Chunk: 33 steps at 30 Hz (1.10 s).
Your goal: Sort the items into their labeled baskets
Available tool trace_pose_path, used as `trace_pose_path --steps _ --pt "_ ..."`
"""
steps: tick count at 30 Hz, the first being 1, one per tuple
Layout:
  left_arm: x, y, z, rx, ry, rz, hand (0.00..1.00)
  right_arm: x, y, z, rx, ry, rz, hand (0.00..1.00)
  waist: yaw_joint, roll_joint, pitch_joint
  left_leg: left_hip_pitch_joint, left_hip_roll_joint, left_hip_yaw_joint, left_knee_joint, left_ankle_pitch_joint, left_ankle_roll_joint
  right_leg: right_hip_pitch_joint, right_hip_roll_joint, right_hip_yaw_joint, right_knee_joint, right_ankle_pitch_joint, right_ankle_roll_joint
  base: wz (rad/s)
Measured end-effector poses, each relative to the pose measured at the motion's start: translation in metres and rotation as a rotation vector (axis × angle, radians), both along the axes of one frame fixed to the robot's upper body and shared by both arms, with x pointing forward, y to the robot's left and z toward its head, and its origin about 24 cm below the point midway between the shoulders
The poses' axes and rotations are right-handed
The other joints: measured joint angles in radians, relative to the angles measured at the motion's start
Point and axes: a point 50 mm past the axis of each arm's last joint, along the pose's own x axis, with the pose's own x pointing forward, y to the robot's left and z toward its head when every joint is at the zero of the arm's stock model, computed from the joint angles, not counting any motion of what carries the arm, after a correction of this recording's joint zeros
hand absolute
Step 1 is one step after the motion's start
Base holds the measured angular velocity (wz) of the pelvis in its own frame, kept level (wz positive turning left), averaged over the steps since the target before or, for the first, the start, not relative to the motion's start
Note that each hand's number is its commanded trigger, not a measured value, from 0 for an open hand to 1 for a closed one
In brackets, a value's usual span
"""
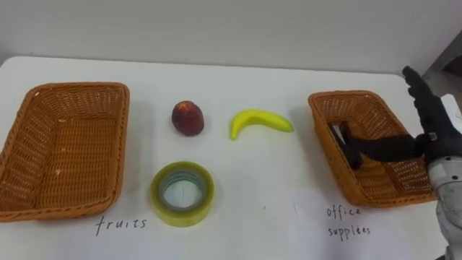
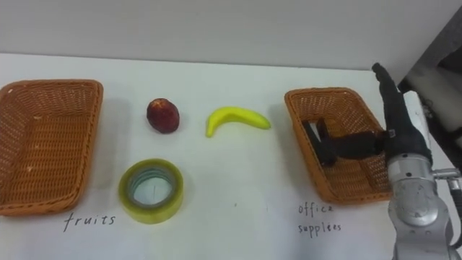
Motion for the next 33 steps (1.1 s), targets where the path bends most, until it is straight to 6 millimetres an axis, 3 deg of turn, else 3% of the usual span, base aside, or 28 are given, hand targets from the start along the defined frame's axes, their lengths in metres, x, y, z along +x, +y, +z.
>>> trace_pose_path --steps 7,18,25,28,33 --pt "-0.004 -0.004 -0.001 0.007 0.006 -0.034 0.0 0.007 0.021 0.013 0.06 -0.106 0.073 0.0 0.019 0.013 0.0059 -0.004 0.001 -0.003 -0.005 0.0 0.0 -0.001 -0.001 -0.011 0.0 0.0 0.0 0.01" --pt "-0.01 -0.005 -0.003 -0.011 0.026 -0.012 0.0 0.009 0.047 0.011 0.079 -0.121 0.178 0.0 0.057 0.02 0.0019 -0.007 0.0 -0.008 -0.001 0.0 0.0 -0.005 -0.003 -0.024 -0.001 0.0 0.0 0.02" --pt "-0.011 -0.005 -0.004 -0.025 0.031 -0.002 0.0 0.009 0.056 0.008 0.108 -0.116 0.22 0.0 0.054 0.041 -0.008 -0.015 0.0 -0.009 0.007 0.0 0.0 -0.006 -0.005 -0.032 0.0 0.0 0.0 0.0" --pt "-0.01 -0.008 -0.005 -0.029 0.04 -0.024 0.0 0.009 0.063 0.006 0.103 -0.1 0.25 0.0 0.051 0.054 -0.0035 -0.014 0.0 0.002 0.011 0.0 0.0 -0.009 -0.005 -0.022 0.003 0.0 0.0 -0.08" --pt "-0.008 -0.01 -0.005 -0.044 0.055 -0.05 0.0 0.01 0.064 -0.002 0.105 -0.056 0.255 0.0 0.052 0.059 -0.0019 -0.017 0.003 0.027 0.011 0.0 0.001 -0.03 -0.005 0.001 0.02 0.0 0.0 -0.15"
